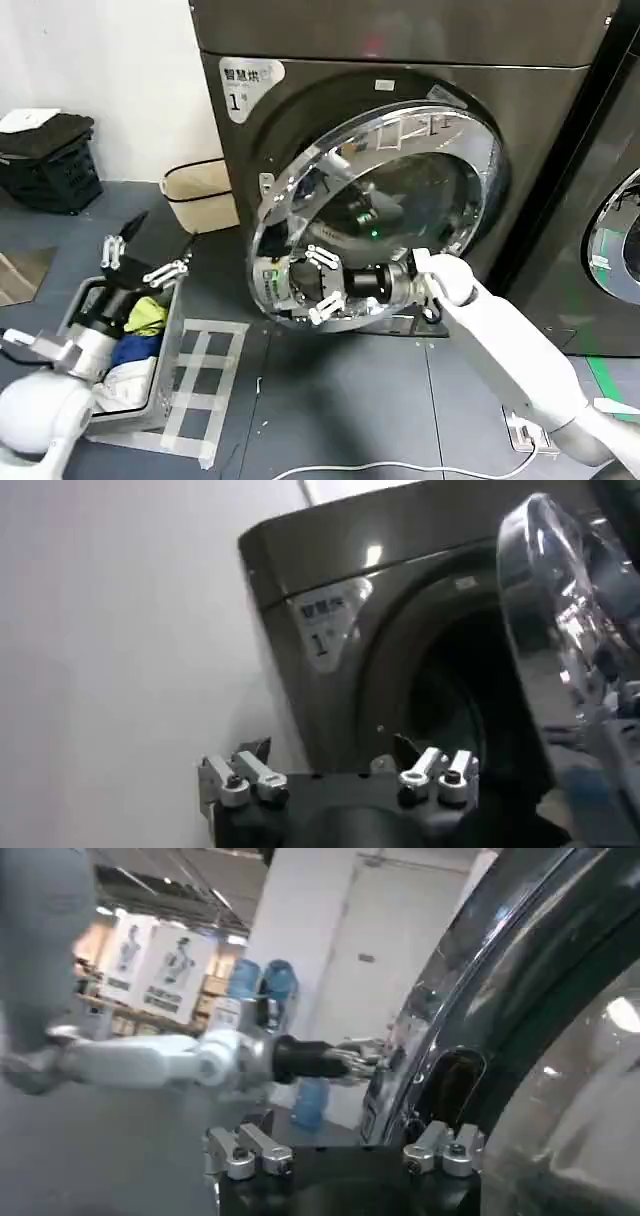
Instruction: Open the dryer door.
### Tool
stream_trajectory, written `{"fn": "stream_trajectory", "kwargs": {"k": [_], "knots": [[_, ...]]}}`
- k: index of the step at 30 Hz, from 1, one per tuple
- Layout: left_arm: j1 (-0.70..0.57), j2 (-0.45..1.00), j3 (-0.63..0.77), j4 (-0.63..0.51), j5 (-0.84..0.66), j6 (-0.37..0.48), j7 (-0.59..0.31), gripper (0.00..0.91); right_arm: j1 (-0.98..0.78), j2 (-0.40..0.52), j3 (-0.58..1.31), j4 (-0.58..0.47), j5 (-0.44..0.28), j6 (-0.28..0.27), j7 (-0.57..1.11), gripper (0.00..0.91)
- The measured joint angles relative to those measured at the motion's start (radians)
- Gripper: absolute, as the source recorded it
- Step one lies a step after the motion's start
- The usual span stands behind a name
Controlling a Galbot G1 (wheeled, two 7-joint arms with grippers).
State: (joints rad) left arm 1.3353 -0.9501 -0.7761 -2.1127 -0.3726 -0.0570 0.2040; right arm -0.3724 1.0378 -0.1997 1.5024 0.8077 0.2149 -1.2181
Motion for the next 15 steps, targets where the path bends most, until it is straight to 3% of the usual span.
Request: {"fn": "stream_trajectory", "kwargs": {"k": [15], "knots": [[-0.133, 0.077, 0.136, 0.099, -0.003, -0.004, 0.08, 0.907, -0.04, -0.057, 0.061, 0.055, 0.01, -0.03, -0.167, 0.907]]}}
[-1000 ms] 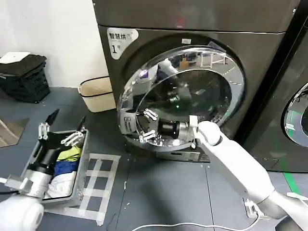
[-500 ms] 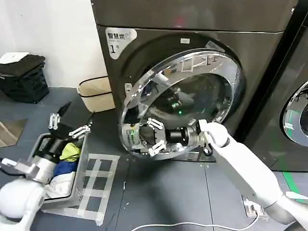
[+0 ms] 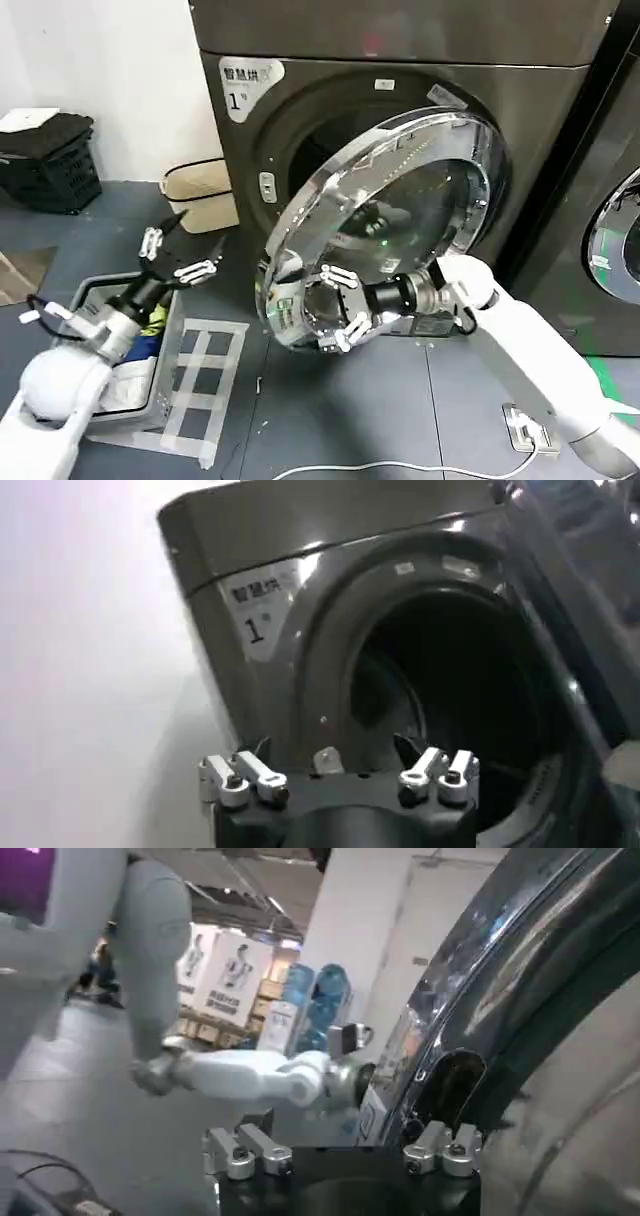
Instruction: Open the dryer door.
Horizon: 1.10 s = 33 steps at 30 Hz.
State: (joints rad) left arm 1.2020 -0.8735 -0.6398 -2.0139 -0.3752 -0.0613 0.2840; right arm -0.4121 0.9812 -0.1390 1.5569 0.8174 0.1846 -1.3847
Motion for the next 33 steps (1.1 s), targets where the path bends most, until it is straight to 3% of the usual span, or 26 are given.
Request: {"fn": "stream_trajectory", "kwargs": {"k": [23, 33], "knots": [[-0.264, 0.11, 0.328, 0.161, 0.012, -0.027, 0.133, 0.907, -0.151, -0.142, 0.202, 0.07, -0.001, -0.018, -0.053, 0.907], [-0.428, 0.098, 0.502, 0.225, 0.002, -0.046, 0.159, 0.907, -0.4, -0.239, 0.443, 0.135, -0.004, -0.017, -0.064, 0.907]]}}
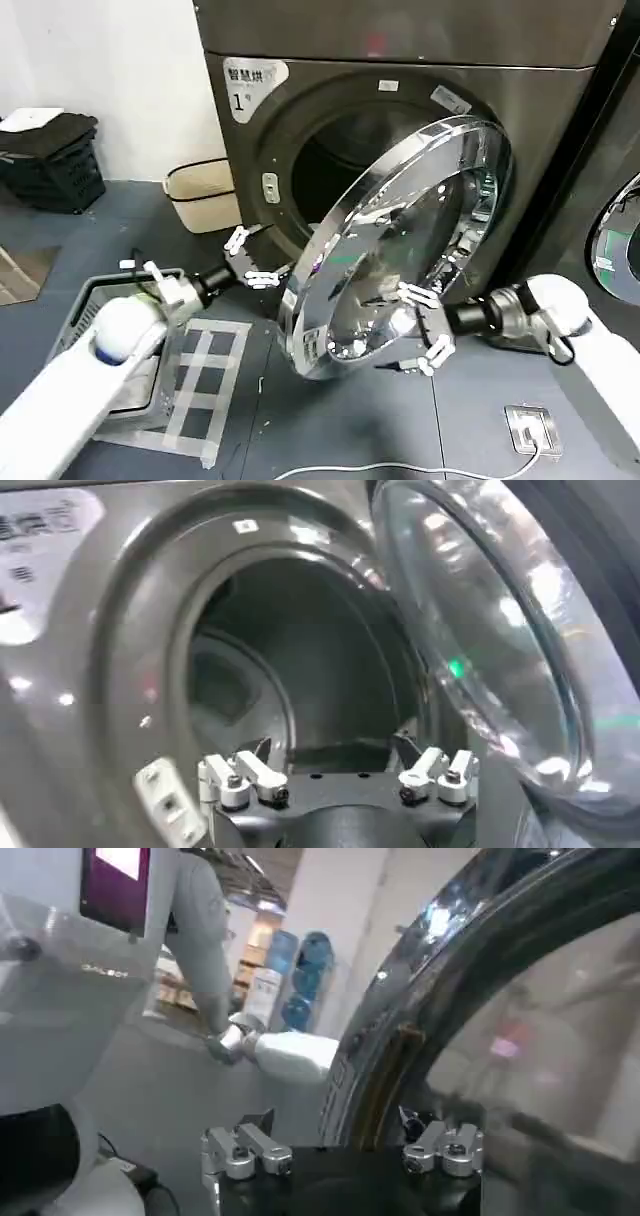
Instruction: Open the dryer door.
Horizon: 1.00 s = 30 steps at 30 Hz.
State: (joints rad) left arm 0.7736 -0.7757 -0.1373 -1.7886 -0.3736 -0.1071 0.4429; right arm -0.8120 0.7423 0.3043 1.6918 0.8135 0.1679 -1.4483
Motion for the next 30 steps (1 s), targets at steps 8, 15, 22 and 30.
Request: {"fn": "stream_trajectory", "kwargs": {"k": [8, 15, 22, 30], "knots": [[-0.097, -0.022, 0.127, 0.027, -0.023, -0.017, 0.028, 0.907, -0.293, -0.014, 0.288, 0.056, 0.011, 0.032, -0.012, 0.907], [-0.16, -0.049, 0.212, 0.052, -0.046, -0.043, 0.051, 0.907, -0.54, 0.025, 0.557, 0.102, 0.025, 0.046, -0.012, 0.907], [-0.213, -0.075, 0.28, 0.072, -0.067, -0.071, 0.064, 0.907, -0.767, 0.116, 0.776, 0.154, 0.031, 0.079, -0.012, 0.907], [-0.27, -0.099, 0.367, 0.068, -0.085, -0.09, 0.073, 0.907, -0.949, 0.264, 0.978, 0.143, 0.044, 0.206, -0.003, 0.907]]}}
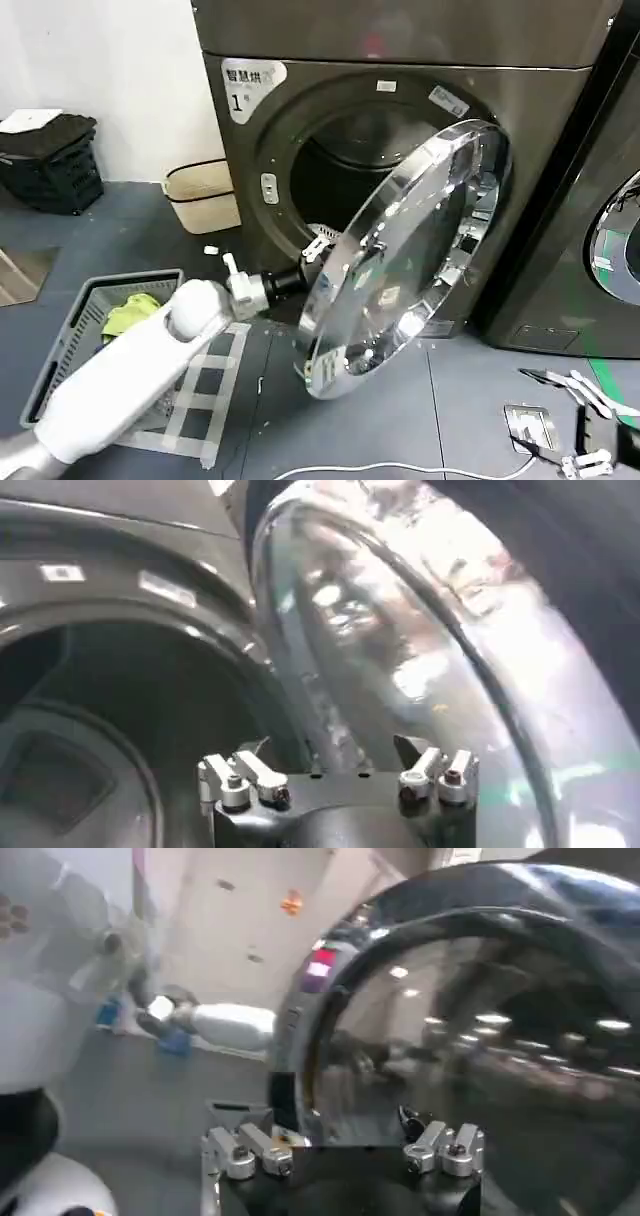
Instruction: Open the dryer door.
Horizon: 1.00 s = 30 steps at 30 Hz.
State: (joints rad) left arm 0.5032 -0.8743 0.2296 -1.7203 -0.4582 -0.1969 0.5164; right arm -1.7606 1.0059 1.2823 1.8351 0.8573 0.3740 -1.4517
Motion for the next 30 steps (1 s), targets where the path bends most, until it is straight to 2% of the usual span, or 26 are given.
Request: {"fn": "stream_trajectory", "kwargs": {"k": [5, 10, 13, 19, 22, 26, 30], "knots": [[-0.031, -0.019, 0.058, -0.004, -0.004, -0.008, 0.001, 0.907, -0.084, 0.108, 0.127, -0.041, 0.025, 0.106, 0.055, 0.907], [-0.069, -0.041, 0.125, -0.016, -0.014, -0.015, 0.003, 0.907, -0.123, 0.214, 0.23, -0.066, 0.046, 0.187, 0.152, 0.907], [-0.092, -0.054, 0.163, -0.017, -0.019, -0.021, 0.004, 0.907, -0.122, 0.281, 0.29, -0.077, 0.001, 0.213, 0.262, 0.907], [-0.133, -0.082, 0.23, -0.021, -0.027, -0.028, 0.004, 0.907, -0.092, 0.412, 0.42, -0.115, -0.174, 0.211, 0.578, 0.907], [-0.149, -0.098, 0.258, -0.023, -0.028, -0.028, 0.004, 0.907, -0.072, 0.458, 0.479, -0.139, -0.252, 0.191, 0.722, 0.907], [-0.163, -0.121, 0.286, -0.024, -0.025, -0.027, 0.004, 0.907, -0.049, 0.507, 0.553, -0.157, -0.352, 0.123, 0.895, 0.907], [-0.169, -0.148, 0.315, -0.02, -0.012, -0.024, 0.004, 0.907, -0.048, 0.547, 0.61, -0.158, -0.415, 0.055, 1.056, 0.907]]}}
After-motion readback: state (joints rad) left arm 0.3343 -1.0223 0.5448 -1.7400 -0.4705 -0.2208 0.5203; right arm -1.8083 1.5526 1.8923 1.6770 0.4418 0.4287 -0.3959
